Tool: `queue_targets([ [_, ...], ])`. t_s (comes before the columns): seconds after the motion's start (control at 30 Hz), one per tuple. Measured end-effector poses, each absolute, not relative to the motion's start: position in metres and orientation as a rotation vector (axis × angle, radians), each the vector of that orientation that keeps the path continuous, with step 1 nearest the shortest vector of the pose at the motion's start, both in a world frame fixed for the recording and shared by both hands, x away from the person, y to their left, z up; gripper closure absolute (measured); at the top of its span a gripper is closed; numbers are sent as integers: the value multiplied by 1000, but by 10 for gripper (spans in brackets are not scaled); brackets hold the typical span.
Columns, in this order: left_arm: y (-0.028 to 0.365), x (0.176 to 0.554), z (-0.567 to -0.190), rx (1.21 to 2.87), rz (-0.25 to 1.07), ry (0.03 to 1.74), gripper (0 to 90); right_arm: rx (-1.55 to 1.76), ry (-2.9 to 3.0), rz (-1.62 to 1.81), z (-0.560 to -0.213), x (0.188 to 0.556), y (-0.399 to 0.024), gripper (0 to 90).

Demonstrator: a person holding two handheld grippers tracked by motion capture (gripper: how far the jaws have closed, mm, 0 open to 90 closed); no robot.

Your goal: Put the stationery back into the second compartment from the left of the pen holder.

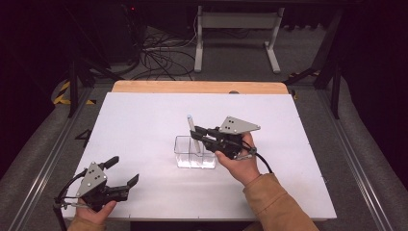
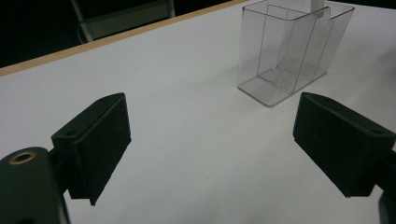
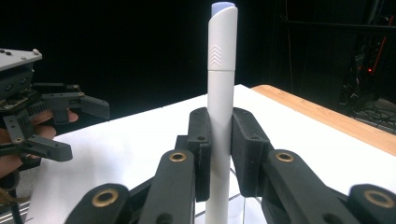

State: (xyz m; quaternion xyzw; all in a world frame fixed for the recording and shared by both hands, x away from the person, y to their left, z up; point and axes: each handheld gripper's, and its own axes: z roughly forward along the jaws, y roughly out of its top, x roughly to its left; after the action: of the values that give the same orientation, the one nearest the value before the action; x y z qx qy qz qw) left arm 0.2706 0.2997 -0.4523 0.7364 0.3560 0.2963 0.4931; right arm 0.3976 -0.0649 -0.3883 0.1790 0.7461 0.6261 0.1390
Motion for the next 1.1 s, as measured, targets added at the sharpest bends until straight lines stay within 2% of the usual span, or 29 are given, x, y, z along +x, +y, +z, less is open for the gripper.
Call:
queue_targets([
  [0.67,299,270,-452,1787,717,862,120,575,2222,1758,-399,400,-62,787],
  [0.7,299,270,-452,1785,716,865,119,577,2224,1756,-400,400,-62,767],
  [0.77,299,271,-452,1782,715,866,120,591,2209,1767,-399,400,-61,641],
  [0.9,299,271,-452,1786,717,864,120,548,2148,1751,-396,398,-61,475],
  [1.03,299,271,-452,1780,716,866,120,538,2102,1746,-390,397,-66,359],
  [1.1,299,271,-452,1780,715,866,119,529,2100,1734,-386,395,-70,353],
])
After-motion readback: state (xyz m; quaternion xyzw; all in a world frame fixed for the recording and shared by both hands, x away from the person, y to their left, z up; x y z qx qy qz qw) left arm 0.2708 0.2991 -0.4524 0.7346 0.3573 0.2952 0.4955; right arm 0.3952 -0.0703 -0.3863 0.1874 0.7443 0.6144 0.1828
